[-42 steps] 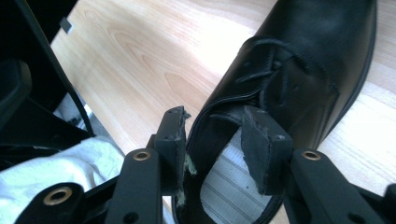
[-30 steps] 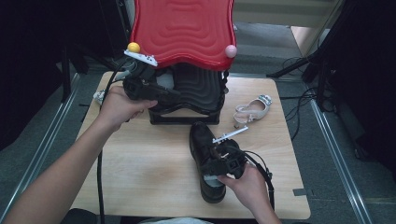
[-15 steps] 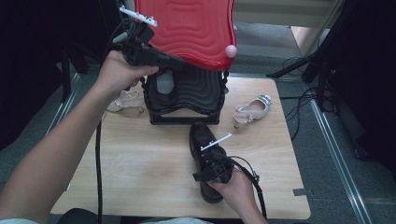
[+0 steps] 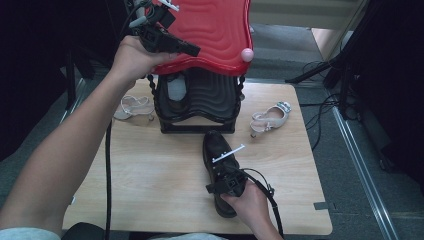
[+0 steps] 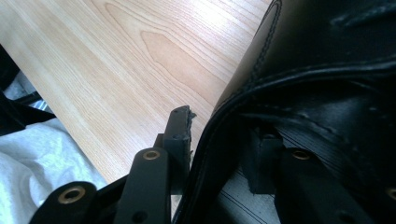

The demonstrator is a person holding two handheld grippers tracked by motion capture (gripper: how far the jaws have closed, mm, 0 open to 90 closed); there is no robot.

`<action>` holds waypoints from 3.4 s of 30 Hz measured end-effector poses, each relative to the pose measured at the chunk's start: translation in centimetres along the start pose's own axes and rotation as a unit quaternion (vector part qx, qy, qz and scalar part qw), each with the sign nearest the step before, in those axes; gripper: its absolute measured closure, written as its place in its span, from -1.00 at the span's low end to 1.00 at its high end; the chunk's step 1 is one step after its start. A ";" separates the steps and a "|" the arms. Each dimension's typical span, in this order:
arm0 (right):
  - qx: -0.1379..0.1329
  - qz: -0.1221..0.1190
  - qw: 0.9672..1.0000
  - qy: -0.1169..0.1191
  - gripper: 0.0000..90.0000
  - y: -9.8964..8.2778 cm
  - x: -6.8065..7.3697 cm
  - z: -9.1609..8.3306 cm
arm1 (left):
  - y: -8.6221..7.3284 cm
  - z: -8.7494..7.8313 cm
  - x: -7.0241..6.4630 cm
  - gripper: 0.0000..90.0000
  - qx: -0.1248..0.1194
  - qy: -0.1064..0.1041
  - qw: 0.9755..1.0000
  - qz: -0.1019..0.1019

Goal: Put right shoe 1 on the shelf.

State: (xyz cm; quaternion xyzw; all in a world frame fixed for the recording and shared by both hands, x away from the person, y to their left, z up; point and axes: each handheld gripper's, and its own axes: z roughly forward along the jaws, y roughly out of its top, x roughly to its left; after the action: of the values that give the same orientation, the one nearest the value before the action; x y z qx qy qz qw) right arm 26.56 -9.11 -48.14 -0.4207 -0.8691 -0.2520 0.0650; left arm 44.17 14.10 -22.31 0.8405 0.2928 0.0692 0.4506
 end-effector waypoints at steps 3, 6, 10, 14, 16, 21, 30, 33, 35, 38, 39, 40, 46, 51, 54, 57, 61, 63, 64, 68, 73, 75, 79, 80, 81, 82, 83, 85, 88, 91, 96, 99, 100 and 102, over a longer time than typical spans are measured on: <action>0.004 -0.012 1.000 0.012 0.64 0.0 -0.5 -0.1 | 0.1 0.4 0.1 0.90 0.000 0.007 1.000 -0.007; 0.006 -0.012 1.000 0.018 0.72 0.0 -0.7 -0.2 | 0.2 0.7 0.3 0.90 0.002 0.014 1.000 -0.005; 0.012 -0.014 1.000 0.013 0.81 0.0 -0.8 -0.5 | 0.0 1.0 0.6 0.89 0.006 0.014 1.000 -0.009; -0.004 -0.004 1.000 0.015 0.90 -0.3 -1.5 -2.2 | 0.0 0.9 0.7 0.89 0.008 0.011 1.000 -0.013; -0.012 0.004 1.000 0.022 0.92 -0.5 -2.0 -3.1 | 0.0 0.9 0.7 0.90 0.009 0.009 1.000 -0.013; -0.030 0.016 0.999 0.025 0.94 -0.9 -3.0 -5.1 | 0.0 1.0 0.5 0.87 0.011 0.008 1.000 -0.009; -0.050 0.029 0.997 0.059 0.95 -1.0 -3.9 -7.2 | -0.2 1.0 1.3 1.00 0.015 0.027 0.999 -0.020; -0.054 0.024 0.996 0.067 0.95 -0.7 -3.6 -7.9 | -0.1 1.1 1.1 1.00 0.014 0.031 0.999 -0.015; -0.057 0.020 0.996 0.067 0.95 -0.6 -3.2 -8.4 | -0.1 1.1 1.1 1.00 0.014 0.030 0.999 -0.017; -0.066 0.003 0.996 0.063 0.95 -0.4 -2.4 -9.5 | -0.2 1.1 1.1 1.00 0.013 0.031 0.999 -0.020; -0.066 -0.002 0.996 0.062 0.95 -0.3 -2.2 -9.7 | -0.2 1.1 1.0 1.00 0.013 0.032 0.999 -0.020; -0.065 -0.009 0.996 0.060 0.95 -0.2 -1.9 -10.1 | -0.2 1.1 1.0 1.00 0.013 0.032 0.999 -0.020; -0.069 -0.028 0.995 0.065 0.94 0.9 -0.7 -12.3 | -0.1 1.1 1.0 1.00 0.016 0.035 0.999 -0.021; -0.092 -0.035 0.993 0.067 0.94 1.9 -0.3 -14.2 | -0.1 1.1 0.9 1.00 0.017 0.036 0.999 -0.022; -0.110 -0.035 0.992 0.057 0.94 2.7 -0.2 -15.2 | -0.1 1.1 0.9 1.00 0.017 0.036 0.999 -0.023; -0.115 -0.037 0.991 0.048 0.94 3.4 -0.2 -15.5 | -0.1 1.1 0.9 1.00 0.017 0.037 0.999 -0.026; -0.139 -0.029 0.989 0.039 0.93 5.5 -0.8 -15.7 | -0.1 1.1 0.9 1.00 0.017 0.037 0.999 -0.028; -0.155 -0.029 0.987 0.010 0.93 6.9 -0.9 -15.3 | -0.2 1.1 0.8 1.00 0.015 0.038 0.999 -0.027; -0.155 -0.029 0.987 0.010 0.93 6.9 -0.9 -15.3 | -0.2 1.1 0.8 1.00 0.015 0.038 0.999 -0.027; -0.170 -0.034 0.984 -0.048 0.93 9.2 -0.9 -13.5 | -0.2 1.1 0.9 1.00 0.015 0.034 0.999 -0.031; -0.191 -0.036 0.976 -0.097 0.93 11.2 -1.1 -11.0 | -0.1 1.1 0.9 1.00 0.018 0.036 0.999 -0.029; -0.210 -0.048 0.968 -0.127 0.93 11.6 -1.0 -9.9 | -0.2 1.0 0.9 1.00 0.019 0.036 0.999 -0.028; -0.216 -0.054 0.962 -0.157 0.94 12.2 -0.9 -8.6 | -0.2 1.0 1.0 1.00 0.019 0.031 0.999 -0.036; -0.223 -0.051 0.960 -0.160 0.94 12.5 -1.0 -8.0 | -0.2 1.0 1.1 1.00 0.020 0.031 0.999 -0.036; -0.230 -0.049 0.959 -0.158 0.94 12.6 -1.0 -7.8 | -0.1 1.0 1.2 1.00 0.021 0.029 0.999 -0.037; -0.230 -0.049 0.959 -0.158 0.94 12.6 -1.0 -7.8 | -0.1 1.0 1.2 1.00 0.021 0.028 0.999 -0.037; -0.241 -0.043 0.956 -0.161 0.94 13.0 -1.2 -7.2 | -0.2 1.0 1.2 1.00 0.020 0.027 0.999 -0.038; -0.245 -0.041 0.954 -0.165 0.94 13.1 -1.2 -7.0 | -0.2 1.0 1.2 1.00 0.020 0.025 0.999 -0.038; -0.264 -0.043 0.948 -0.172 0.94 13.5 -1.6 -6.1 | -0.2 0.9 1.3 1.00 0.022 0.024 0.999 -0.040; -0.283 -0.031 0.941 -0.185 0.94 13.9 -1.8 -5.5 | -0.2 0.9 1.3 1.00 0.023 0.024 0.999 -0.041; -0.300 -0.024 0.932 -0.205 0.92 15.2 -1.8 -4.9 | -0.2 0.9 1.3 1.00 0.022 0.022 0.999 -0.040; -0.312 -0.013 0.931 -0.189 0.87 15.5 -2.3 -4.7 | -0.2 0.9 1.4 1.00 0.020 0.023 0.999 -0.040; -0.311 -0.012 0.933 -0.179 0.82 15.6 -2.3 -4.5 | -0.2 0.9 1.4 1.00 0.020 0.022 0.999 -0.041; -0.308 -0.012 0.935 -0.173 0.75 15.6 -2.3 -4.5 | -0.2 0.9 1.4 1.00 0.021 0.022 0.999 -0.039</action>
State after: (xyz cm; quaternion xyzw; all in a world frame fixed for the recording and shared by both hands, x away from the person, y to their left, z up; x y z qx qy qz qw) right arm 39.56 -4.86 -38.98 -0.4465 -0.7517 -0.4315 -0.2222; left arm 45.51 14.33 -23.21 0.8359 0.3366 0.0637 0.4289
